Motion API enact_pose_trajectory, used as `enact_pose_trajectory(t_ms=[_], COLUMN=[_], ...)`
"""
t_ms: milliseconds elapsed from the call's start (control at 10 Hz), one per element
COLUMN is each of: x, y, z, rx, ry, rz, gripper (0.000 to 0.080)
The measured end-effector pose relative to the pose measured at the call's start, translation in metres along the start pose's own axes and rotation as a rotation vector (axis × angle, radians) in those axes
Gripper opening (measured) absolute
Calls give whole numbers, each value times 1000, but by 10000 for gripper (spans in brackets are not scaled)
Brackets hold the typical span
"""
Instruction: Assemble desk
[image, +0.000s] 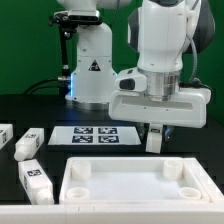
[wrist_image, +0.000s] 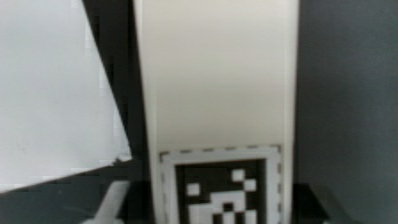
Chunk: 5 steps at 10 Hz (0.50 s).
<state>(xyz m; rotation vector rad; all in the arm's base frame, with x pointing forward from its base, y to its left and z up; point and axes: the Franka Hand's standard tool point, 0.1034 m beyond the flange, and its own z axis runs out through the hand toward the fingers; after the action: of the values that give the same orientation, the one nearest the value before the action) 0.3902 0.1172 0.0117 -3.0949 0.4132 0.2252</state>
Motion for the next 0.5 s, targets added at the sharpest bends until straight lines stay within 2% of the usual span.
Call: enact_pose_trajectory(t_ms=[100,200,300,400,500], x=[0,0,2,4,9], y=[1,2,5,10,13], z=[0,-1,-5,-12,-20], rx=[-1,-1,0,2,2], ry=[-12,-25,-79,-196,-310], rz=[4,0,-6,1,25], gripper=[285,381,517,517,621])
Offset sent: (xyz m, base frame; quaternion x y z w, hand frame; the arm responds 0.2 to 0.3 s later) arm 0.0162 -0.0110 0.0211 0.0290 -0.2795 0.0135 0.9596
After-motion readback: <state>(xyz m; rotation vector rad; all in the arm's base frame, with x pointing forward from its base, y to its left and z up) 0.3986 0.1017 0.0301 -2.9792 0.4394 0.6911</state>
